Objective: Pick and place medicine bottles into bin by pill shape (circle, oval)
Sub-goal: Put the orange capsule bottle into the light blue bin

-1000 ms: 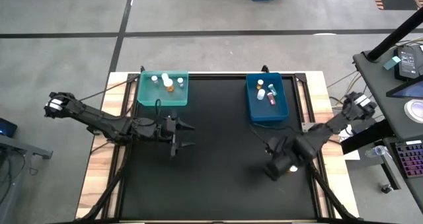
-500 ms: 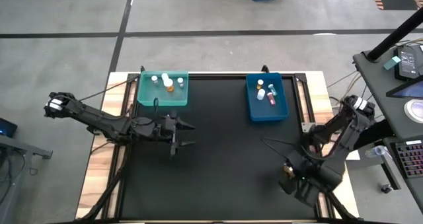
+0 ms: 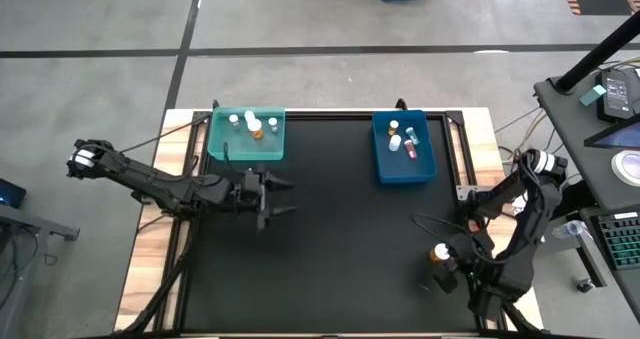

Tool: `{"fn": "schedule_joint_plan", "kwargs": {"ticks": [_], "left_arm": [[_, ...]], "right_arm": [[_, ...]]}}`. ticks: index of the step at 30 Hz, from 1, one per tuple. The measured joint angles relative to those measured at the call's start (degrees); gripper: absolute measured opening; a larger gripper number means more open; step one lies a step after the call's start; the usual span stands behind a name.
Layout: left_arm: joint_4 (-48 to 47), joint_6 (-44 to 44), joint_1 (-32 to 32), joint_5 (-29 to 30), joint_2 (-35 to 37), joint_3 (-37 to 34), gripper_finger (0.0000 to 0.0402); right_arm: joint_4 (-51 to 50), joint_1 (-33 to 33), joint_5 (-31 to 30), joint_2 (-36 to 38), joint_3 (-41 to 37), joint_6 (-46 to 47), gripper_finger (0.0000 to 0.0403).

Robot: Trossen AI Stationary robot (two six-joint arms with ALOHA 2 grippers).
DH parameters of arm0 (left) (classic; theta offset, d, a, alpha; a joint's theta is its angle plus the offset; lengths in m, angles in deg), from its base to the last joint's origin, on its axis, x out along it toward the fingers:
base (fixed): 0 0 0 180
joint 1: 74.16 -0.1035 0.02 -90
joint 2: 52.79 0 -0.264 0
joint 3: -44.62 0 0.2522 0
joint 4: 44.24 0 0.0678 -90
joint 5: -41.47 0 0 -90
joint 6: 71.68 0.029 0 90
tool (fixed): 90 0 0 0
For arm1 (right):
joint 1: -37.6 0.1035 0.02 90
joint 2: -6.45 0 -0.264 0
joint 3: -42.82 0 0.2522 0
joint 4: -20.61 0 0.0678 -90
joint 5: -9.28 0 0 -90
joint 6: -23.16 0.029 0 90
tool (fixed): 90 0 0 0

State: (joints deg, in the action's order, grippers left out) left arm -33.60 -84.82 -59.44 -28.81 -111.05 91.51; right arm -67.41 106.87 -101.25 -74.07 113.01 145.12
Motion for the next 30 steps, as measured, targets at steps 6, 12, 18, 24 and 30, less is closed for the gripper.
{"fn": "schedule_joint_plan", "kwargs": {"ticks": [6, 12, 18, 24, 30], "left_arm": [[2.2, 0.0, 0.0, 1.9, 0.0, 0.0, 0.0290], [2.2, 0.0, 0.0, 2.0, 0.0, 0.0, 0.0290], [2.2, 0.0, 0.0, 2.0, 0.0, 0.0, 0.0290], [2.2, -0.1, 0.0, 2.0, 0.0, 0.0, 0.0290], [2.2, 0.0, 0.0, 2.0, 0.0, 0.0, 0.0290]], "right_arm": [[0.2, 0.3, -0.1, -0.6, -2.6, 0.4, 0.0330], [0.7, 0.3, -2.4, -0.8, -3.3, 0.6, 0.0332], [3.4, 0.3, -7.9, -2.0, -3.3, -0.5, 0.0328], [3.2, 0.3, -8.0, -5.1, -3.3, -0.4, 0.0327], [3.3, 0.3, -8.1, -7.5, -3.3, 1.1, 0.0327]]}}
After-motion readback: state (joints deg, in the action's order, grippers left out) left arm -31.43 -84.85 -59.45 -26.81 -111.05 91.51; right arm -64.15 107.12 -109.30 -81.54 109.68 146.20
